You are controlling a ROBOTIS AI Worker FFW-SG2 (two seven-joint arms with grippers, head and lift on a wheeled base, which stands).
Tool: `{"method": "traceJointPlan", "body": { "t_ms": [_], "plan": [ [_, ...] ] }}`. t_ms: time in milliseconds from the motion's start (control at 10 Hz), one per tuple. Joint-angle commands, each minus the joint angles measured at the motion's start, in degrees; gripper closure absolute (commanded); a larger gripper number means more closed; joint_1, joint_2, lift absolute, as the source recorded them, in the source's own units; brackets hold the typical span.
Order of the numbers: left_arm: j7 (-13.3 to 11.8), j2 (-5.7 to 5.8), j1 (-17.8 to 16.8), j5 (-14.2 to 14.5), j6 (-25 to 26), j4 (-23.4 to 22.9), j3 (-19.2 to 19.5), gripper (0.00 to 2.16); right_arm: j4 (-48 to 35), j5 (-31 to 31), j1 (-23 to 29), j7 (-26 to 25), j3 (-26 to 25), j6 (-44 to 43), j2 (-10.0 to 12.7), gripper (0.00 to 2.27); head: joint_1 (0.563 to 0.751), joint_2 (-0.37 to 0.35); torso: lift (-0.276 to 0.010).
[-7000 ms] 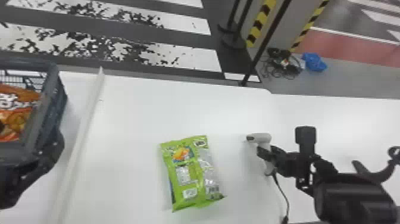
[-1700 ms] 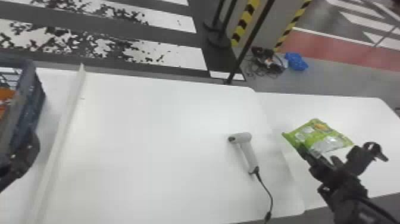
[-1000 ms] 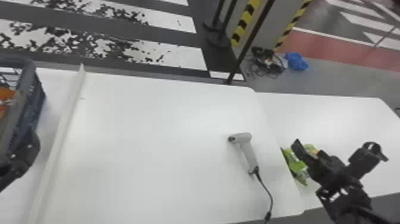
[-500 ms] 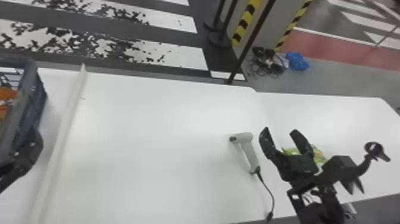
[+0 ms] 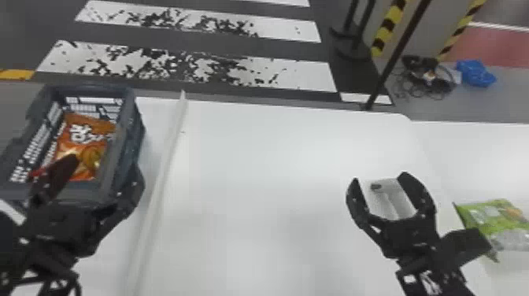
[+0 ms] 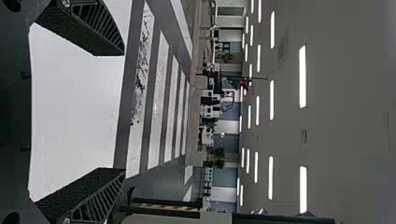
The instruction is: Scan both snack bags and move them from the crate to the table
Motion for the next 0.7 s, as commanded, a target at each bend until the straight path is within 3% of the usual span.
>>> {"method": "traceJointPlan", "body": {
  "t_ms": [0, 200, 300, 400, 500, 600],
  "plan": [
    [0.0, 0.0, -0.6, 0.0, 0.0, 0.7, -0.4, 0.08, 1.6, 1.5, -0.6, -1.2, 3.1, -0.5, 0.0, 0.04, 0.695, -0.076, -0.088],
    [0.2, 0.17, -1.3, -0.2, 0.0, 1.5, -1.8, 0.08, 2.1, 1.6, -1.2, -3.1, 4.7, -0.3, 0.2, 0.04, 0.695, -0.045, -0.088],
    [0.3, 0.35, -1.7, -1.6, 0.2, 1.3, -2.8, 0.08, 2.0, 1.6, -1.3, -3.2, 4.7, -0.2, 0.5, 0.04, 0.695, -0.043, -0.088],
    [-0.7, 1.14, -2.8, -2.5, 3.5, -0.9, -2.3, 0.08, 2.0, 1.6, -1.3, -3.2, 4.9, -0.2, 0.5, 0.04, 0.695, -0.047, -0.088],
    [-3.0, 2.19, -4.4, -3.3, 13.7, -5.1, 0.0, 0.08, 2.0, 1.6, -1.1, -3.2, 4.9, 0.2, 0.5, 0.05, 0.695, -0.053, -0.088],
    [-5.2, 4.13, -6.5, -3.4, 22.8, -8.5, 3.0, 0.08, 1.9, 1.6, -0.9, -3.2, 4.9, 0.4, 0.4, 0.05, 0.695, -0.054, -0.088]
  ]
}}
